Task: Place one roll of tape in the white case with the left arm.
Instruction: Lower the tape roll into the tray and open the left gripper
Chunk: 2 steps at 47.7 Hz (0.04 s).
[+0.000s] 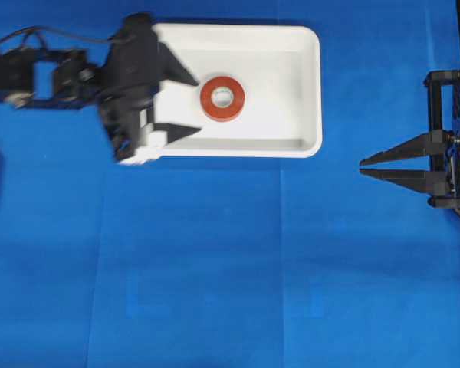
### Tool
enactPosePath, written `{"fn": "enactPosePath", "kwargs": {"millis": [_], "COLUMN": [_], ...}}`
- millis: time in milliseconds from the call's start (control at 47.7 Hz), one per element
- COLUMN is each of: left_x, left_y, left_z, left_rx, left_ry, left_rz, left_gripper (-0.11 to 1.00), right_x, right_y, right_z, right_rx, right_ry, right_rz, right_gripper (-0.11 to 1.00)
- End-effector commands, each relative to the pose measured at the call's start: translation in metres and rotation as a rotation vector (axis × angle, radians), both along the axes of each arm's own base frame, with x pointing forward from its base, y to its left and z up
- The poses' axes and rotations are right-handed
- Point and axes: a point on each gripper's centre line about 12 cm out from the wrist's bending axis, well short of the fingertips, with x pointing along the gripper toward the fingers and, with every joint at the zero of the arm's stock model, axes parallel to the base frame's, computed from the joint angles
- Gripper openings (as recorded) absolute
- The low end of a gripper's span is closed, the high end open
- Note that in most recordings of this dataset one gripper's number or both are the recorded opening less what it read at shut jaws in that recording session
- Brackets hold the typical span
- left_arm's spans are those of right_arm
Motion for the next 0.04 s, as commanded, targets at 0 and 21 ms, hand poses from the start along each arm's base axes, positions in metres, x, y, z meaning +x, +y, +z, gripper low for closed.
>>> {"fn": "enactPosePath", "kwargs": {"millis": [0, 21], "left_x": [-0.0169, -0.0232], "left_y": [-0.0143, -0.0189], "left_z": [0.0212, 0.0240], "left_rx": [0.000, 0.002], "left_ry": [-0.112, -0.145], "left_rz": [-0.034, -0.048], "left_gripper": [0.80, 0.80], "right_x": [0.0017, 0.0017], "right_y": [-0.0003, -0.0003], "right_z": [0.0083, 0.0083], "right_rx": [0.001, 0.000], "right_ry": [-0.025, -0.025], "right_rz": [-0.002, -0.001], "right_gripper": [-0.11, -0.11]}}
